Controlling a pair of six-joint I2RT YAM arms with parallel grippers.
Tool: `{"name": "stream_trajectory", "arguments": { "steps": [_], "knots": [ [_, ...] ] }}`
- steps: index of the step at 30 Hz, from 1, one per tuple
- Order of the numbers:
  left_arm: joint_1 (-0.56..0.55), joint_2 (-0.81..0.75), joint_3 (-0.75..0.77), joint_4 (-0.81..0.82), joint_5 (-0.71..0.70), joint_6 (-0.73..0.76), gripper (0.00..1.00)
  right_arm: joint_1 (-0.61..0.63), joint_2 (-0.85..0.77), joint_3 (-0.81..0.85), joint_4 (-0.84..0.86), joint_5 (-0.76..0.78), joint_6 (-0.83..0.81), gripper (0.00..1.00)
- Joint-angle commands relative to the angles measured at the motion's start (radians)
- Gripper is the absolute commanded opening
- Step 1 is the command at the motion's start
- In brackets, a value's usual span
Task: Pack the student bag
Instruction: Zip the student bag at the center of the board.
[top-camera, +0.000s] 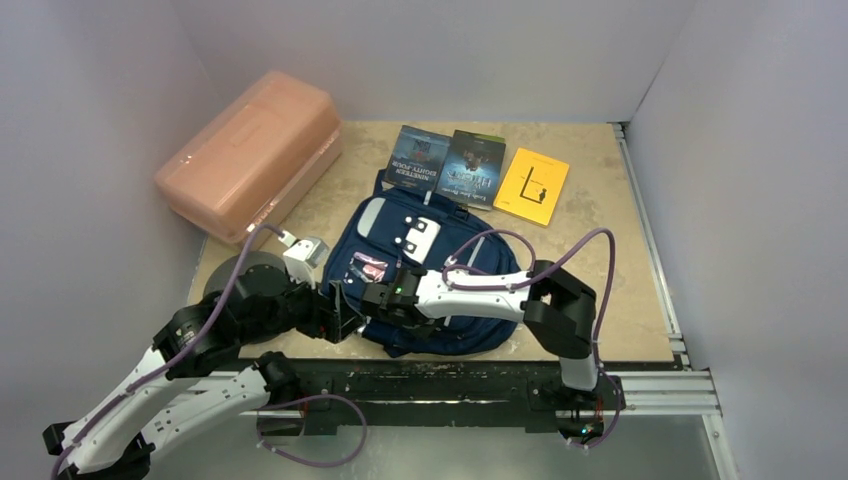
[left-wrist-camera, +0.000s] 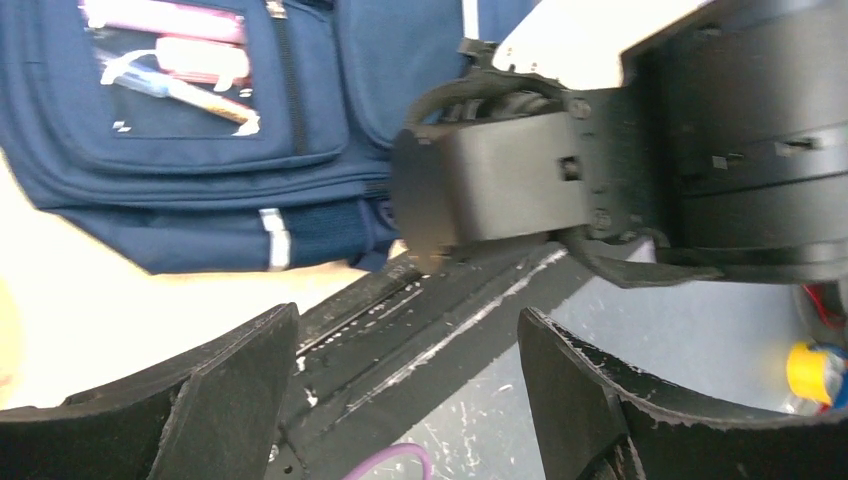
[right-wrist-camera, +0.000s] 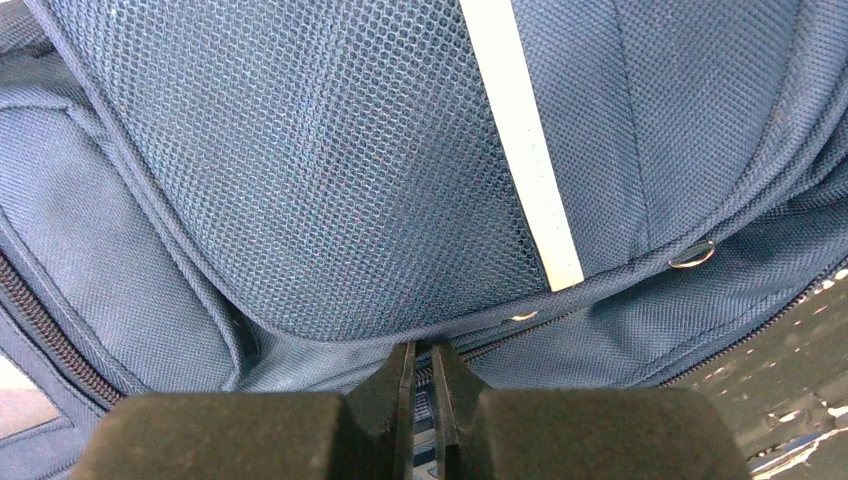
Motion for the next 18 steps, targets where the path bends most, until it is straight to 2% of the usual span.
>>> {"name": "stream_trajectory", "arguments": {
  "steps": [1, 3, 9, 12, 15, 16, 18],
  "knots": [
    [-0.001, -0.029, -0.018, -0.026, -0.137, -0.018, 0.8, 0.0, -0.075, -0.074, -0.043, 0.075, 0.019, 0.06],
    [-0.001, -0.051, -0.024, -0.031, -0.18, -0.024, 0.8, 0.003, -0.117, -0.109, -0.002, 0.094, -0.028, 0.0],
    [-0.001, -0.056, -0.039, -0.039, -0.289, -0.061, 0.8, 0.004, -0.26, -0.264, 0.139, 0.097, -0.18, 0.0],
    [0.0, -0.003, -0.076, 0.001, -0.284, -0.079, 0.81, 0.004, -0.33, -0.348, 0.195, 0.088, -0.284, 0.0],
    [-0.001, 0.092, -0.106, 0.088, -0.216, -0.093, 0.81, 0.01, -0.407, -0.417, 0.22, 0.091, -0.391, 0.0],
    [0.0, 0.124, -0.116, 0.12, -0.183, -0.095, 0.81, 0.011, -0.429, -0.441, 0.259, 0.08, -0.454, 0.04],
    [0.0, 0.195, -0.128, 0.193, -0.121, -0.104, 0.81, 0.014, -0.46, -0.461, 0.275, 0.079, -0.521, 0.21]
  ]
}}
